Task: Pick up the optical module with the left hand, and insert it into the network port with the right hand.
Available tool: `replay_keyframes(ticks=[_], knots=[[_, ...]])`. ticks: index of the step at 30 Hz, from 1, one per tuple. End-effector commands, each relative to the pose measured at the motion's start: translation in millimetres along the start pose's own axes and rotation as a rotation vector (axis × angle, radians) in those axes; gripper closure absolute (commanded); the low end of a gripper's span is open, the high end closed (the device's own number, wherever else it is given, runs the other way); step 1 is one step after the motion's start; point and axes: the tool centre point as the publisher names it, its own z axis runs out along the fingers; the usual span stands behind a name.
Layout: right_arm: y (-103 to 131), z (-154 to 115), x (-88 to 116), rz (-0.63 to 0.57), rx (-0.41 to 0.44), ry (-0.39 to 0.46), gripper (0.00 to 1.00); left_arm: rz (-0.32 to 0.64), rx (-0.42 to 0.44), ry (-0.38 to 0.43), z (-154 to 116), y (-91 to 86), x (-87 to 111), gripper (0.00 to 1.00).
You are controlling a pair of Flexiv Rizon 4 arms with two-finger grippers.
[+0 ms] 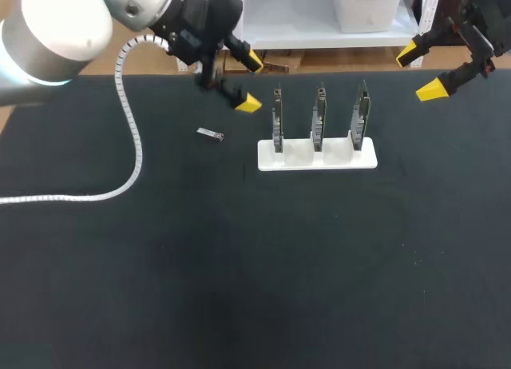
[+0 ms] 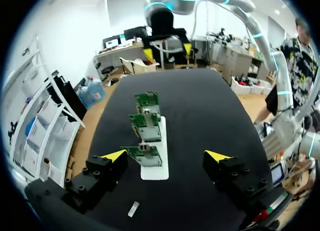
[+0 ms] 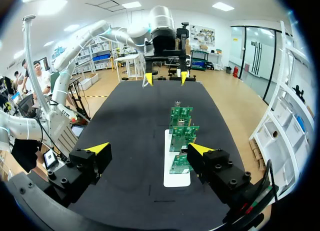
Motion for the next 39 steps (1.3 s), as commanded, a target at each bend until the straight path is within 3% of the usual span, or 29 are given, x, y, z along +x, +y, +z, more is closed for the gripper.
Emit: replay_keyframes(ticks=[1,13,19,25,28,30,39], knots=[[1.2,0.2,0.0,0.000,0.002,0.000,0.00,0.032,0.053,0.076,12.3,13.8,18.5,0.00],[1.2,0.2,0.0,0.000,0.002,0.000,0.00,-0.055,0.059,0.204,16.9,30.5,97.6,0.00],[1.2,0.2,0.0,0.000,0.002,0.000,0.00,-0.011,0.059,0.181,6.2,29.3,107.5,0.00],[1.2,0.2,0.0,0.000,0.002,0.000,0.00,0.024,0.123,0.187,-2.9,24.2,117.8,0.00],[1.2,0.2,0.0,0.000,0.002,0.000,0.00,0.040,0.158,0.244,-2.5,19.5,124.0,0.00],[1.2,0.2,0.0,0.000,0.002,0.000,0.00,0.045,0.185,0.326,0.9,15.4,128.8,0.00],[1.2,0.2,0.0,0.000,0.002,0.000,0.00,0.017,0.219,0.278,4.9,6.8,130.3,0.00]])
